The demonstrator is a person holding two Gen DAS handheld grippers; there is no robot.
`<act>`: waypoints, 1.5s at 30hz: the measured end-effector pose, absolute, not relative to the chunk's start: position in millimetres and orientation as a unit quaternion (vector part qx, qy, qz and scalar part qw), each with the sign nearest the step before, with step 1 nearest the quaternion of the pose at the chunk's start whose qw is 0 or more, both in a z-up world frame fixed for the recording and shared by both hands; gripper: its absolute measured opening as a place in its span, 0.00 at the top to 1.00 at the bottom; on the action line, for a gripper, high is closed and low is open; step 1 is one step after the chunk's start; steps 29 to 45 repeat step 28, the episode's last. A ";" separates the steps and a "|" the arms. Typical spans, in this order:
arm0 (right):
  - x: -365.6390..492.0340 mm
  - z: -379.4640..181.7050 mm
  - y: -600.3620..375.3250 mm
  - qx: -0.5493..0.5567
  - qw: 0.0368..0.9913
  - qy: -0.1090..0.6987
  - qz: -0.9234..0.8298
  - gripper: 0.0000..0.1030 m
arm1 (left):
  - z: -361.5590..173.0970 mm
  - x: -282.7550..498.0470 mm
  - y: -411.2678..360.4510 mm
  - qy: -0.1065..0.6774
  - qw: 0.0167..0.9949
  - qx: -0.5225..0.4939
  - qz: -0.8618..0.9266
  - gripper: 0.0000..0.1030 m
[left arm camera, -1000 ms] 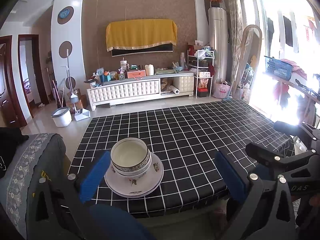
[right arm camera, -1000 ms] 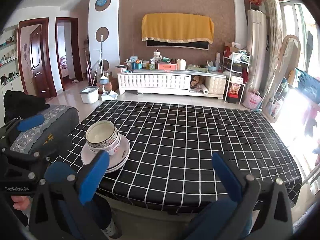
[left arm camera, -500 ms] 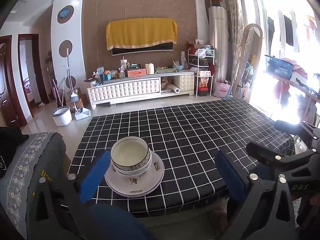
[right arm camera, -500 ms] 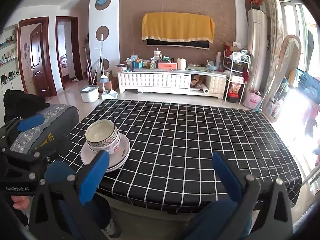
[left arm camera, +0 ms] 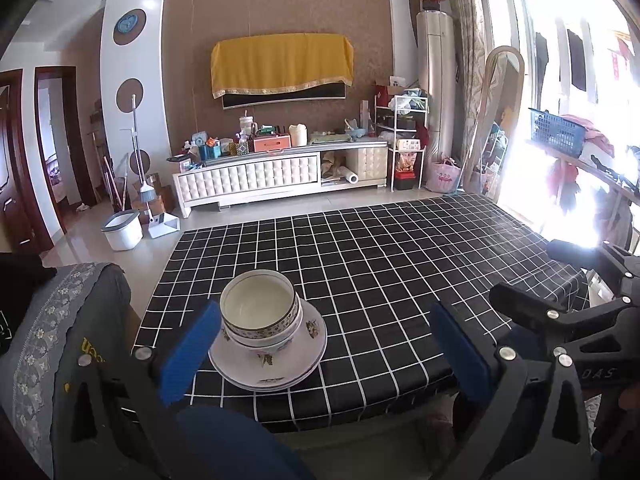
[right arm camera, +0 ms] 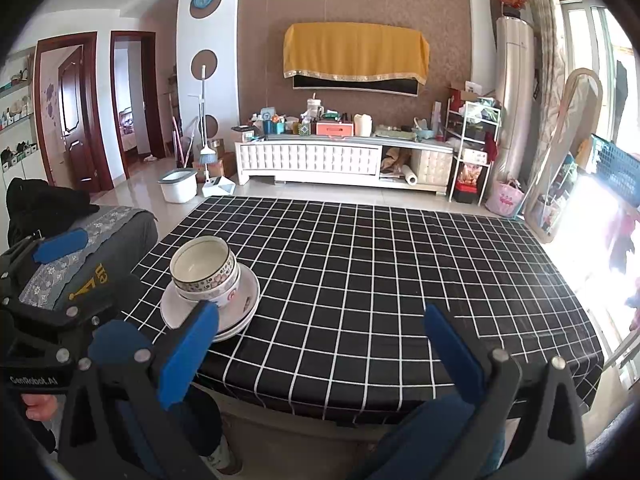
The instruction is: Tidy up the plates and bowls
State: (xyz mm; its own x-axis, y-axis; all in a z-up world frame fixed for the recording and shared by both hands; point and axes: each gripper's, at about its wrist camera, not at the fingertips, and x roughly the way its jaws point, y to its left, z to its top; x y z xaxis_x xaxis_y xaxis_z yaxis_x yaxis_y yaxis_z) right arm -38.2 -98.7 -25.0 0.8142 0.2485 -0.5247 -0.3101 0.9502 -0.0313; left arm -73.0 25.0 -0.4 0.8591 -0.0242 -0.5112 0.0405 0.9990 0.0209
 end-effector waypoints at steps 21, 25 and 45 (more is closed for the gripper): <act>-40.0 -27.6 -97.3 -0.057 0.950 0.270 0.148 0.00 | -2.5 -72.7 30.8 0.268 0.963 0.011 -0.019 0.00; -40.7 -29.1 -96.6 -0.056 0.950 0.271 0.147 0.00 | -2.7 -72.3 31.1 0.271 0.962 0.007 -0.019 0.00; -40.2 -29.6 -96.3 -0.056 0.949 0.273 0.147 0.00 | -3.3 -72.5 31.2 0.275 0.961 0.006 -0.022 0.00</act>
